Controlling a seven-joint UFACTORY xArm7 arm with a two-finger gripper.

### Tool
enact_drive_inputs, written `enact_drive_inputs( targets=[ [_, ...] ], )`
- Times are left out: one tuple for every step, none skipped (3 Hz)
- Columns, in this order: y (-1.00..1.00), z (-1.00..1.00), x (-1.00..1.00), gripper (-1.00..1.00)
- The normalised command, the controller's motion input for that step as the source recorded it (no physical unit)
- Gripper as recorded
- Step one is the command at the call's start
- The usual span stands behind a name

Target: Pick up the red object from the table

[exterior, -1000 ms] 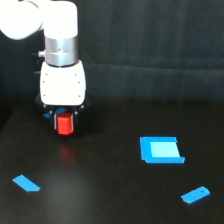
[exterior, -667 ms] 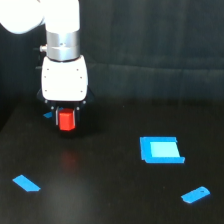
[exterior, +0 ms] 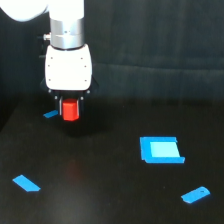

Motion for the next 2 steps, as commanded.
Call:
enact_drive_inputs(
  targets=[
    [-0.06,0.99,0.06,-0.81],
    [-0.10,0.99,0.04,-0.73]
  ],
)
